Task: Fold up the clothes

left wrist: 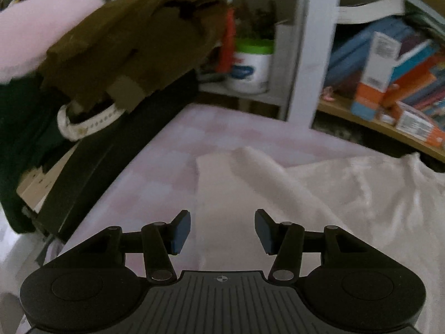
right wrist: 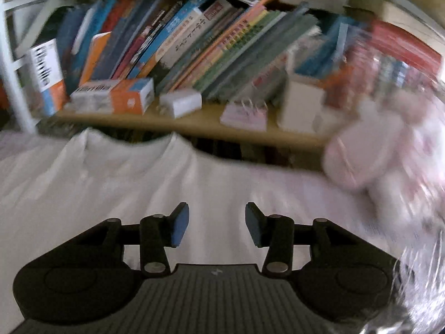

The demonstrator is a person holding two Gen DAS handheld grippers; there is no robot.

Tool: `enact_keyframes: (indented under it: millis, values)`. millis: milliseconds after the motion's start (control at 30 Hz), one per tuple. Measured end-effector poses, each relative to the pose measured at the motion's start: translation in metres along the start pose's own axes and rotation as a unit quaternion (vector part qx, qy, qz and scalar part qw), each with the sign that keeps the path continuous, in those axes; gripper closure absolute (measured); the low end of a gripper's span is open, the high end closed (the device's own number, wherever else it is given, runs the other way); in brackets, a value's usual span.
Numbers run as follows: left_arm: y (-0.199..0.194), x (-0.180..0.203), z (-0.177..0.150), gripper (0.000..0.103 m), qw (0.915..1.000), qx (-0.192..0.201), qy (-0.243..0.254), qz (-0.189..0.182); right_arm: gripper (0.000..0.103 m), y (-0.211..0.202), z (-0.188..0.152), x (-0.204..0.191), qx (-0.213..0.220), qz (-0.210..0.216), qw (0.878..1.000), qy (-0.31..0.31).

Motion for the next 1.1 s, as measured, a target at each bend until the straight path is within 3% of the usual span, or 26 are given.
enact_keyframes:
  millis: [233,300,367,467,767,1033,1100]
  values:
    - [0.009,-0.011,-0.012,0.057,0.9997,-0.007,-0.022,0.011,0.058,-0.076,-0.093,0.007,-0.020,-0.052,0.998,0.027]
    - [0.005,-0.010,-0.015,0.065,0.9996,-0.003,-0.028,0.003,0.057,-0.089,-0.115,0.009,-0.027,-0.062,0.997,0.040]
    - [0.001,-0.010,-0.019,0.084,0.9992,0.000,-0.039,-0.008,0.055,-0.096,-0.134,0.014,-0.035,-0.073,0.995,0.065]
    - [-0.004,-0.010,-0.025,0.095,0.9982,0.002,-0.056,-0.023,0.055,-0.101,-0.156,0.025,-0.046,-0.092,0.989,0.109]
    - [0.012,-0.010,-0.004,0.096,0.9999,0.005,0.008,-0.006,0.054,-0.129,-0.180,0.041,-0.050,-0.122,0.983,0.124]
    - [0.010,-0.022,-0.007,0.095,1.0000,0.008,0.000,-0.004,0.054,-0.141,-0.196,0.049,-0.064,-0.123,0.983,0.124]
    - [0.007,-0.025,-0.009,0.087,0.9998,-0.002,-0.010,-0.015,0.054,-0.143,-0.199,0.051,-0.069,-0.122,0.982,0.128]
Point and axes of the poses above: each gripper's, at about its wrist camera, not at the fingertips, and y roughly the way its jaws point, x to its right, z to its top, the point moved 9 cm from there along y, roughly the way its jaws point, and after that the axes turned 8 degrees about y, right-handed, at the moved point
